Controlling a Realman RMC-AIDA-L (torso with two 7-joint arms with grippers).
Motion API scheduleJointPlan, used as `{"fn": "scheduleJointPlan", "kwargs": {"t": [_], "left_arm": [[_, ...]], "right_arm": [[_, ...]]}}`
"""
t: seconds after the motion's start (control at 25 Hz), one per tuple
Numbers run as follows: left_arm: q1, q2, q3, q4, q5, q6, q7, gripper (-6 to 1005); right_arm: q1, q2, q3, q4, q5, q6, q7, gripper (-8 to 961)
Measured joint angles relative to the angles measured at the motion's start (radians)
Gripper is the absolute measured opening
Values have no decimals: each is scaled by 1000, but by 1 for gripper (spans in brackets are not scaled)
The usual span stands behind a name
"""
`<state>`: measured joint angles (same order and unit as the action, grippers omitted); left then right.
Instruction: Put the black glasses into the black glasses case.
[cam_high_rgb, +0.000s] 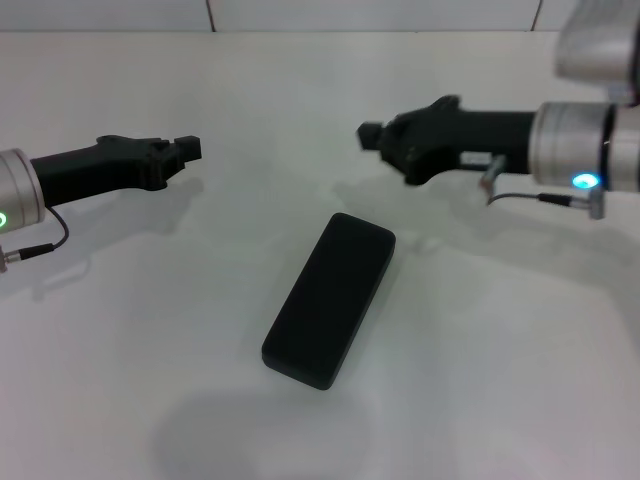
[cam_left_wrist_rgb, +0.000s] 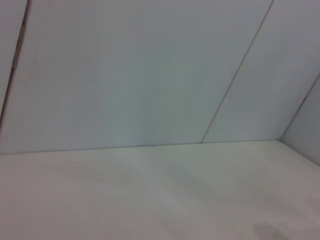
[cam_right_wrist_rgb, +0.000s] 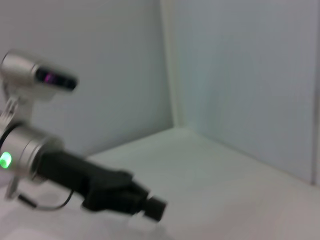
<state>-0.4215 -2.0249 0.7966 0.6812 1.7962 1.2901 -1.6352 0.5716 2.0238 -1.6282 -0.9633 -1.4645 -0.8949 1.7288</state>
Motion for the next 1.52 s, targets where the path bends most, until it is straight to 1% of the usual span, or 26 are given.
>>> {"fn": "scheduleJointPlan", "kwargs": {"t": [0.12,0.2,0.36,0.48,0.56,0.68,0.8,0.92,1.04,1.2,1.32,1.44,1.48,1.52], "left_arm": [[-1,0,1,0,-3,0,0,49],[-1,0,1,0,-4,0,0,49],[-2,-3,1,4,-7,0,-4,49],[-2,-6,0,6,-10,0,-6,50],[-2,-9,-1,7,-16,1,-6,50],[-2,-10,-1,7,-43,4,-6,50],[-2,-10,-2,8,-61,20,-3,50],[-6,-9,-4,11,-64,49,7,102],[-9,-9,-4,11,-73,95,49,154],[-2,-10,-4,11,-109,187,138,224],[7,-14,-3,4,-124,259,234,339],[19,-25,1,2,-110,299,313,453],[25,-28,1,1,-104,305,334,528],[33,-32,1,-2,-97,311,359,604]], "right_arm": [[-27,1,71,5,13,-32,-5,24],[-53,0,104,8,57,-53,-39,26],[-104,-2,167,40,198,-150,-201,31],[-132,-2,224,110,284,-245,-323,35],[-138,-4,274,181,315,-319,-372,120],[-138,-7,337,271,320,-404,-423,248],[-147,-12,367,338,317,-461,-501,323],[-176,-18,373,364,301,-500,-595,398],[-206,-20,376,369,268,-534,-678,473],[-249,-20,393,381,259,-549,-737,640],[-258,-21,441,441,258,-573,-783,746],[-258,-27,467,509,256,-606,-850,843],[-258,-30,467,530,255,-612,-875,875],[-258,-31,466,543,254,-614,-891,877]]}}
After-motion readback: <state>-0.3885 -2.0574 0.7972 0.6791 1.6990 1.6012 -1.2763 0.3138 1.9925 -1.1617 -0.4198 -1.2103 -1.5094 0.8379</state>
